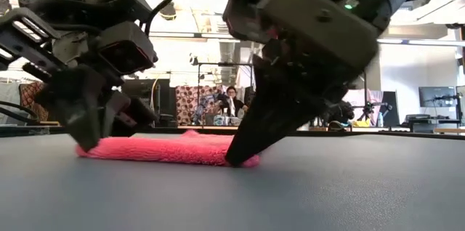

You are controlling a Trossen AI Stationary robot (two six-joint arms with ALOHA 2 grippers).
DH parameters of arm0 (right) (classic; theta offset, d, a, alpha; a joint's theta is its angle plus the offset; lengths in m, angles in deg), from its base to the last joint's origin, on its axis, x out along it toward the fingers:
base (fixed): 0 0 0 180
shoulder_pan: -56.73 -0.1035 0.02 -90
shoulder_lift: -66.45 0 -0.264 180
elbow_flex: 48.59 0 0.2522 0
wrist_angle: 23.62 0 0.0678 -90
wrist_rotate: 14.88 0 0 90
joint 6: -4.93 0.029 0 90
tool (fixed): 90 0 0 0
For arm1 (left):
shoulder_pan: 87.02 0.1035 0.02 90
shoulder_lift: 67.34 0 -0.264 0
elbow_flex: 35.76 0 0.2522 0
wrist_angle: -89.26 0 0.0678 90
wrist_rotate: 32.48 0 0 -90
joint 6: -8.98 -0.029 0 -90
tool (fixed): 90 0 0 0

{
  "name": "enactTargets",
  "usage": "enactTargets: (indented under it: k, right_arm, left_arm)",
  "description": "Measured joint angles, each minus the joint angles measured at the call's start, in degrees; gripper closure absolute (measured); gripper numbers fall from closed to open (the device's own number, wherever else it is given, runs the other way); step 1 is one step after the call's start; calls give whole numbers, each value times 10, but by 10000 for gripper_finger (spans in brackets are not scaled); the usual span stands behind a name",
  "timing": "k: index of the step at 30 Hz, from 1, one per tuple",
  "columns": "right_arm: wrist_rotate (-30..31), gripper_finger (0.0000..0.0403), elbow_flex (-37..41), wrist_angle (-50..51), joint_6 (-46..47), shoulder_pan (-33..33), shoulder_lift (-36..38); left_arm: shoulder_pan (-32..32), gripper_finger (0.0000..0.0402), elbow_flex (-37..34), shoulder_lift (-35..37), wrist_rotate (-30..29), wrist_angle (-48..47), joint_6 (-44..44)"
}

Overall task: Roll towel
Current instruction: Roll the red microfiber cloth

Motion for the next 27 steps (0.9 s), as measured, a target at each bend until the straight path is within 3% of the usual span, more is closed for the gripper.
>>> enactTargets:
  k: [4, 6, 15, 27]
  right_arm:
    - [-14, 371, 0, -13, 66, 0, -1]
    - [-30, 388, 0, -28, 94, 1, -1]
    - [-131, 384, 2, -85, 211, 17, -4]
    - [-128, 384, 2, -123, 371, 2, -5]
  left_arm:
    - [25, 401, -1, -1, 72, -6, 19]
    - [39, 401, -1, 0, 98, -12, 26]
    - [73, 401, 1, 1, 155, -27, 60]
    - [73, 401, 3, 3, 120, -68, 88]
